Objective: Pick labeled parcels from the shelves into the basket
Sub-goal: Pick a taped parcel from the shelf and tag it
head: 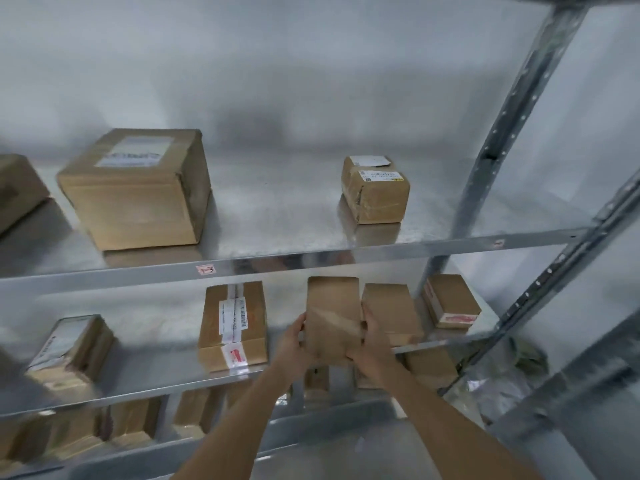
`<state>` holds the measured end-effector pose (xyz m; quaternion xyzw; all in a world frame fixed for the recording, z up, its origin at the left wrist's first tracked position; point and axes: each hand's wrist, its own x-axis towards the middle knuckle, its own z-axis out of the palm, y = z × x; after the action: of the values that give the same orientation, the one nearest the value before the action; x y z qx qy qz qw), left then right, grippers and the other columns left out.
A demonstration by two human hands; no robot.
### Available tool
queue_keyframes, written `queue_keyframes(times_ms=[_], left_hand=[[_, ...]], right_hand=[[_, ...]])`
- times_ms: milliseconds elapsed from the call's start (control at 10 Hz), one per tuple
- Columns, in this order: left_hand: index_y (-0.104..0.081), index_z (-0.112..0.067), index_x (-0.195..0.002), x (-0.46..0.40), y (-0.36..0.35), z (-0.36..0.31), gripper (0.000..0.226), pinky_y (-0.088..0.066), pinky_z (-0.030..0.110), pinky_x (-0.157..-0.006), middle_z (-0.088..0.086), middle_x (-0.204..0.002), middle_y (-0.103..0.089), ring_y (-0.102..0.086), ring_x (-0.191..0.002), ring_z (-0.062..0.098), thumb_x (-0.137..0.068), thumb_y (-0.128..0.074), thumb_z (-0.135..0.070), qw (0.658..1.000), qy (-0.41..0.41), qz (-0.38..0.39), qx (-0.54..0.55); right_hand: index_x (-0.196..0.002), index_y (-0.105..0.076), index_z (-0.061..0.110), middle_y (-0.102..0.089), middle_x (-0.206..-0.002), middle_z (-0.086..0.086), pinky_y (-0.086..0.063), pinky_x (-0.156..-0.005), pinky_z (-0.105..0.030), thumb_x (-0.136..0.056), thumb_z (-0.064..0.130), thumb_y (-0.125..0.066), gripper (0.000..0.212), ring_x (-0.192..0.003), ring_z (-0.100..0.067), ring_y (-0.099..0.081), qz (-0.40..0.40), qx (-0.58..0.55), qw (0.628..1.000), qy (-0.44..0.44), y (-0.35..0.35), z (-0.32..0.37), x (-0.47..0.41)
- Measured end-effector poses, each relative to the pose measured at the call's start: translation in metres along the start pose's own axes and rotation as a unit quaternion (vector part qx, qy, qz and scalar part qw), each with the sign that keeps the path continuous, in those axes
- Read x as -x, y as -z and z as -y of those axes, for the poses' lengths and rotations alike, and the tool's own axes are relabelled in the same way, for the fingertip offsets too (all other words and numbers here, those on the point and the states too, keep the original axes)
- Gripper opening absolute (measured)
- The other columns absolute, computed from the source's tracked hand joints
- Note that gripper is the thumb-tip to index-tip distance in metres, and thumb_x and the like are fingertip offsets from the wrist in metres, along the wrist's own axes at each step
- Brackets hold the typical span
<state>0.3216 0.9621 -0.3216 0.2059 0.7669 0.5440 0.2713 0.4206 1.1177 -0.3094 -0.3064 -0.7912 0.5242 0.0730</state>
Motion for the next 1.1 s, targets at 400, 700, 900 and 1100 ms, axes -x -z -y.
queue_keyframes(times_ms=[400, 700, 900, 1100], left_hand=[[-0.047, -0.015, -0.124, 0.145, 0.050, -0.090, 0.068, -0.045, 0.016, -0.075, -0.002, -0.117, -0.058, -0.057, -0.099, 0.004, -0.077, -0.076, -0.055, 0.999, -0.024, -0.012, 0.046], [-0.052, -0.021, -0.125, 0.221, 0.050, -0.138, 0.048, -0.045, 0.025, -0.079, -0.003, -0.116, -0.062, -0.058, -0.100, 0.006, -0.090, -0.060, -0.053, 0.992, -0.067, -0.031, 0.104], [-0.052, -0.024, -0.133, 0.272, 0.061, -0.143, 0.058, -0.049, 0.016, -0.080, -0.005, -0.118, -0.066, -0.062, -0.103, 0.004, -0.082, -0.079, -0.025, 0.993, -0.094, -0.001, 0.068], [-0.047, -0.041, -0.135, 0.344, 0.070, -0.137, 0.078, -0.056, 0.027, -0.087, -0.006, -0.121, -0.062, -0.061, -0.112, 0.012, -0.075, -0.082, -0.006, 0.993, -0.118, 0.003, 0.025]], right_hand=[[-0.149, -0.037, 0.022, -0.050, -0.129, 0.010, -0.039, -0.106, -0.033, -0.071, 0.054, -0.087, 0.098, -0.126, -0.017, -0.051, -0.050, -0.114, 0.992, 0.001, 0.009, 0.111, 0.167], [-0.135, -0.047, 0.018, -0.061, -0.130, 0.000, -0.049, -0.101, -0.037, -0.087, 0.061, -0.066, 0.067, -0.110, -0.014, -0.061, -0.076, -0.098, 0.992, 0.034, 0.037, 0.147, 0.247], [-0.148, -0.030, 0.042, -0.056, -0.112, 0.015, -0.050, -0.075, -0.018, -0.087, 0.022, -0.080, 0.081, -0.103, -0.004, -0.059, -0.052, -0.087, 0.990, 0.102, 0.058, 0.150, 0.302], [-0.141, -0.041, 0.037, -0.051, -0.129, 0.008, -0.060, -0.077, -0.024, -0.084, 0.005, -0.080, 0.076, -0.109, -0.009, -0.059, -0.010, -0.044, 0.990, 0.137, 0.053, 0.146, 0.373]])
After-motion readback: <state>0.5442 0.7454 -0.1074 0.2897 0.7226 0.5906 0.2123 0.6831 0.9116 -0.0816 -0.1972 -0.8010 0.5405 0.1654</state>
